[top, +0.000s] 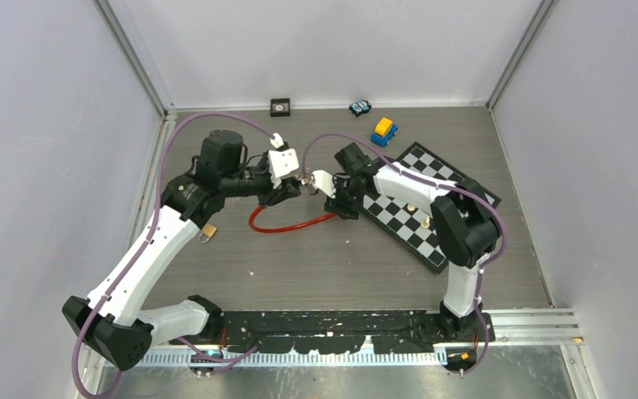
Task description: Unlock with the key
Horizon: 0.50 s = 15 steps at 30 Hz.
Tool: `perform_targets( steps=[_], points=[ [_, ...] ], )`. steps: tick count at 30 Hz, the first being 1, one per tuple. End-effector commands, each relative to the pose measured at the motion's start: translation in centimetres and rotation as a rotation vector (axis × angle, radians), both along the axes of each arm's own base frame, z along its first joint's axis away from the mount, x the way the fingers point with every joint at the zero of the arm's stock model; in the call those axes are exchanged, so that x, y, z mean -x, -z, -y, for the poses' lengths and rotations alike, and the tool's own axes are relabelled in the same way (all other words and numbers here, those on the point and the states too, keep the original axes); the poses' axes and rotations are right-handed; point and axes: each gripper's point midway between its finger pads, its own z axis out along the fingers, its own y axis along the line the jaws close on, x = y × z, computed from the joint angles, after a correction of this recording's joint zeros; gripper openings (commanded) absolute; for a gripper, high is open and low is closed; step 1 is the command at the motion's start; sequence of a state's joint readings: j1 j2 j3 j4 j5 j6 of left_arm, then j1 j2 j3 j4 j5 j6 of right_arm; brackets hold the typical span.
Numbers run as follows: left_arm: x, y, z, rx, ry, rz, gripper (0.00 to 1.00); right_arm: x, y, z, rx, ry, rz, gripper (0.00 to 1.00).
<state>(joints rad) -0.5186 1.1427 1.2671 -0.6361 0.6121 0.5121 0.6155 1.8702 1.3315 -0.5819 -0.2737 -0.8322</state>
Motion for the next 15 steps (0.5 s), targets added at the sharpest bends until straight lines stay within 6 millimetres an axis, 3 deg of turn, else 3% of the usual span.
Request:
perform_targets(
  steps=[1, 7, 15],
  points=[
    [0.8, -1.0, 0.0, 0.023, 0.036, 0.037, 0.00, -1.5, -0.3, -0.2, 0.056, -0.061, 0.060, 0.62],
    [0.9, -0.8, -0.1, 0.017, 0.039, 0.032, 0.00, -1.9, 0.7, -0.2, 0.090, -0.077, 0.052, 0.55],
    [1.1, -0.9, -1.0, -0.030, 0.031, 0.062, 0.00, -2.5, 1.0, -0.5, 0.090, -0.052, 0.044, 0.14]
  ],
)
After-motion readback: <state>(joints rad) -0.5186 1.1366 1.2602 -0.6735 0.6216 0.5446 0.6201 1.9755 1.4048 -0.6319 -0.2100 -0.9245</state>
